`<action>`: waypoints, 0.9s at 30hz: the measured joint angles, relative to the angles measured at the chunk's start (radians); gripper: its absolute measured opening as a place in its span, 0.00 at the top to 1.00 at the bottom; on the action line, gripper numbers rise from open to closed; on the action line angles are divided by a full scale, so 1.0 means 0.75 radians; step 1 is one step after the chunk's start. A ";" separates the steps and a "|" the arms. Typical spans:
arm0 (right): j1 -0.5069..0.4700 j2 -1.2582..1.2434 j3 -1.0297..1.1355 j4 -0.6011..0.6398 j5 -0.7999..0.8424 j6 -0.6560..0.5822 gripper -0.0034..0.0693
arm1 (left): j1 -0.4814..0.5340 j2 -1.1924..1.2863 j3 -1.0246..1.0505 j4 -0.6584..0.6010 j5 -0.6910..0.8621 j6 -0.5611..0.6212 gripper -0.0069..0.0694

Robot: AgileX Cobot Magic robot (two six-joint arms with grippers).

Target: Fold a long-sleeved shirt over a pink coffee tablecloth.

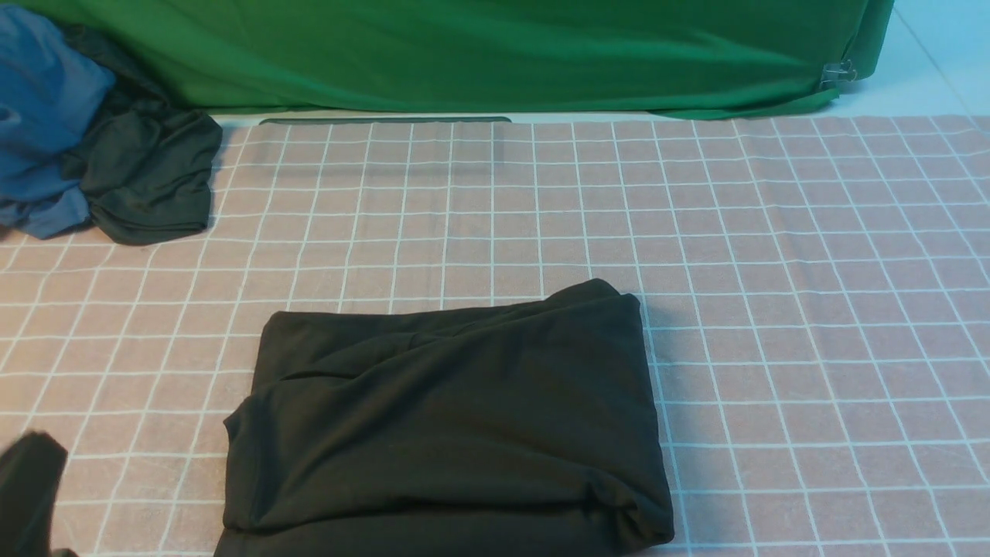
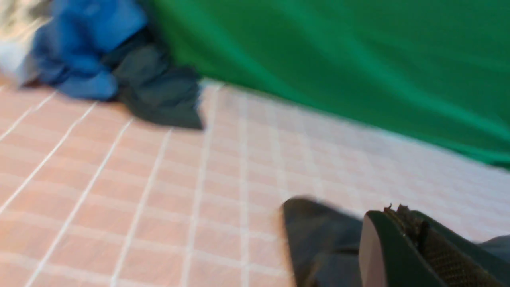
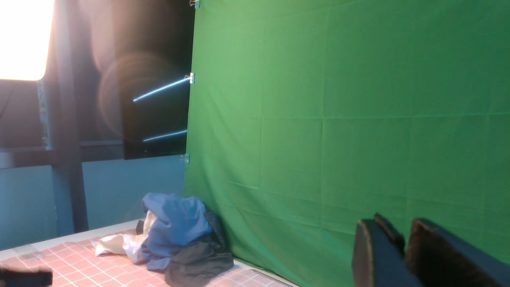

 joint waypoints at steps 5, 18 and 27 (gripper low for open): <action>0.000 0.000 0.000 0.000 0.000 0.000 0.72 | 0.014 0.000 0.015 0.060 0.098 0.005 0.89; 0.000 0.000 0.000 0.000 0.000 0.000 0.68 | 0.015 0.000 0.015 0.087 -0.005 0.006 0.89; 0.000 0.000 0.000 0.000 0.000 0.000 0.65 | 0.015 0.000 0.015 0.090 -0.008 0.006 0.89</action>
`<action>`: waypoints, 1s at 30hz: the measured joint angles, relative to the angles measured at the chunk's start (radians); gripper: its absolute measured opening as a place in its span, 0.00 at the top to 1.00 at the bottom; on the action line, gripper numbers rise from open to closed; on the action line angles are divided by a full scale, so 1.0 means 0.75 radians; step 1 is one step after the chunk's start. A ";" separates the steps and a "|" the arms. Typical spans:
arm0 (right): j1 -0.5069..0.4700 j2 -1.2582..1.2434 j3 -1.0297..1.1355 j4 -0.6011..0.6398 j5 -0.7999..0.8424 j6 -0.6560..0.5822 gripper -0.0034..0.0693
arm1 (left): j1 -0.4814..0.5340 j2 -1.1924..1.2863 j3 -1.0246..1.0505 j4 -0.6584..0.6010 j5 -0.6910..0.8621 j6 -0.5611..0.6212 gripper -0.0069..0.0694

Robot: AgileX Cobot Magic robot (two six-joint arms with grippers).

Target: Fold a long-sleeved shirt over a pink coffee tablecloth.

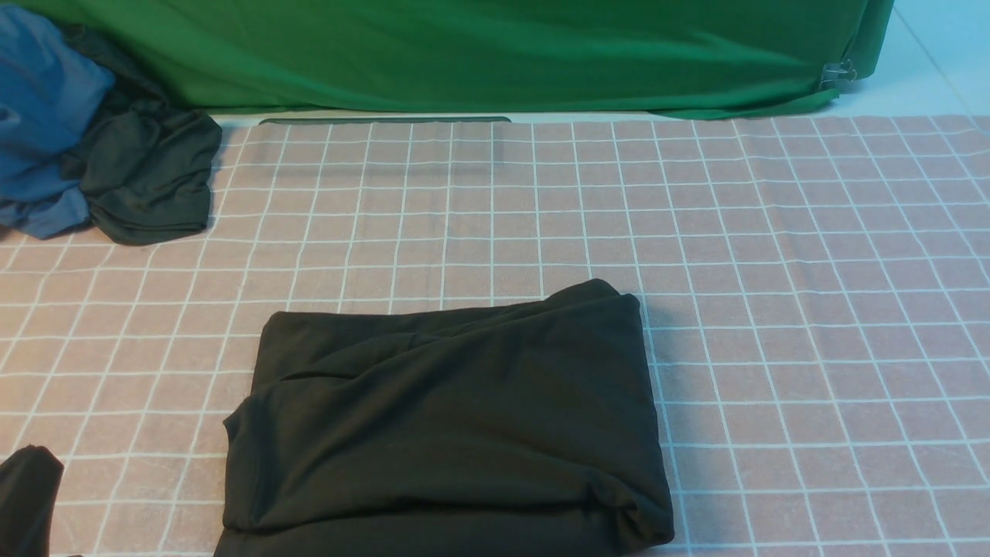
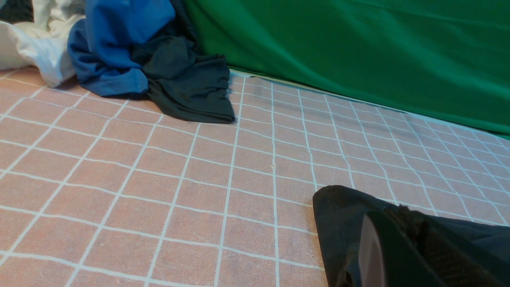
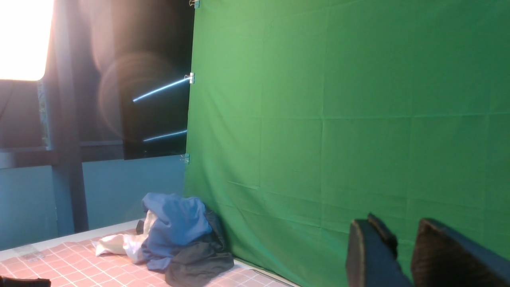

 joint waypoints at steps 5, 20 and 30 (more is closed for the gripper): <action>0.000 0.000 0.000 0.003 0.000 0.002 0.64 | 0.000 0.000 0.000 0.000 0.000 0.000 0.89; -0.027 0.048 0.352 0.102 -0.181 -0.039 0.63 | 0.000 0.000 0.000 0.000 0.000 0.001 0.89; -0.550 0.031 0.732 0.105 -0.136 -0.067 0.63 | 0.000 0.000 0.000 0.000 0.000 0.002 0.89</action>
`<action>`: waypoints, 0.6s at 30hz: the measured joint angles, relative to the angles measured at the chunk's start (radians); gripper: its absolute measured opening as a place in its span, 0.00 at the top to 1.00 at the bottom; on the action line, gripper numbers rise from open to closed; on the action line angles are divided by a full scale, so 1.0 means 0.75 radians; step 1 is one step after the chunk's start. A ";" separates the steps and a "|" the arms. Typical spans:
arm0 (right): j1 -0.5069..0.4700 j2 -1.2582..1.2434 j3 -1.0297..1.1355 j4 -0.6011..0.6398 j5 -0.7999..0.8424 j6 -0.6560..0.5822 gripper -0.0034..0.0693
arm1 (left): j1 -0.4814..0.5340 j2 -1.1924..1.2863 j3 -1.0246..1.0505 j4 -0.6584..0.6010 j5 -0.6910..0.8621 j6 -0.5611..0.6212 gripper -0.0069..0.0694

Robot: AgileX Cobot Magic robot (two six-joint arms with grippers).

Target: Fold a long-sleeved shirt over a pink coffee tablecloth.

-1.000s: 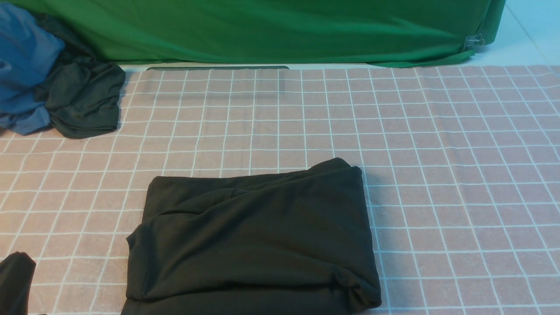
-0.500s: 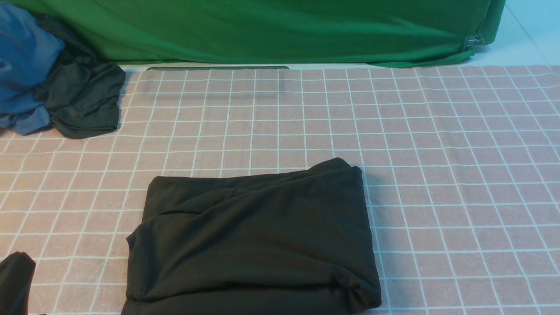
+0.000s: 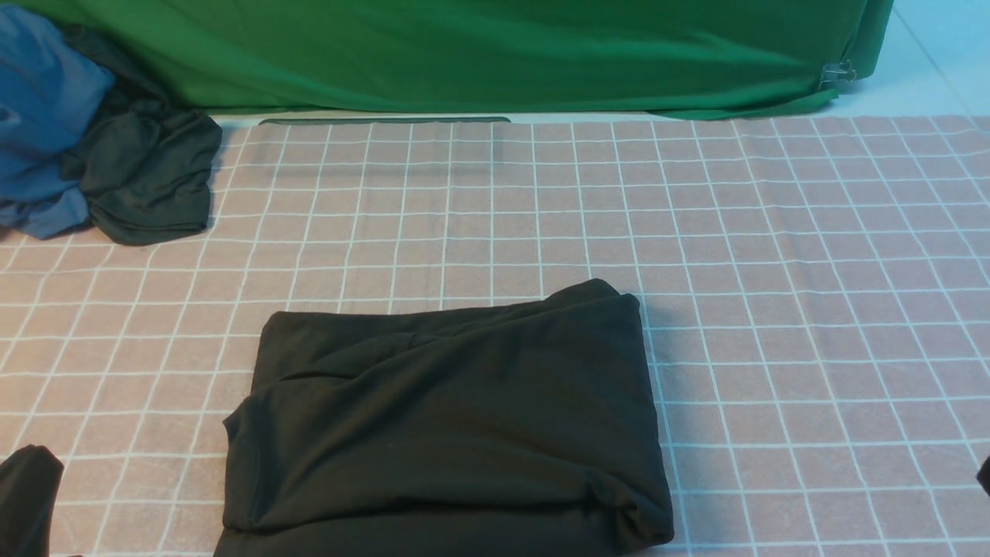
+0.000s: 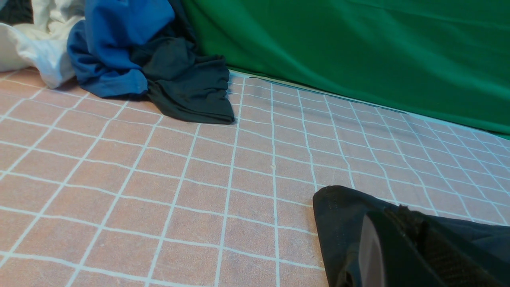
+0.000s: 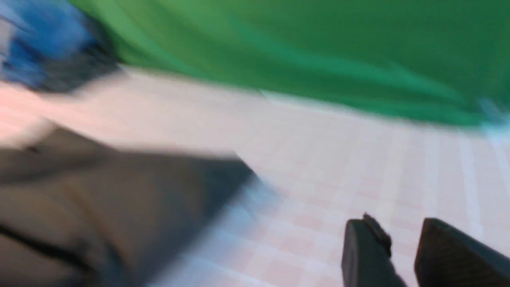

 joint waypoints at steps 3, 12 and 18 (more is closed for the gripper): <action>-0.146 -0.055 0.016 0.000 0.092 -0.027 0.63 | 0.000 0.000 0.000 0.000 0.001 0.000 0.89; -0.288 -0.073 0.016 0.000 0.117 -0.141 0.63 | 0.000 0.000 0.000 0.000 -0.002 0.000 0.89; -0.288 -0.073 0.016 0.000 0.117 -0.141 0.63 | 0.000 0.000 0.000 0.000 -0.002 0.000 0.89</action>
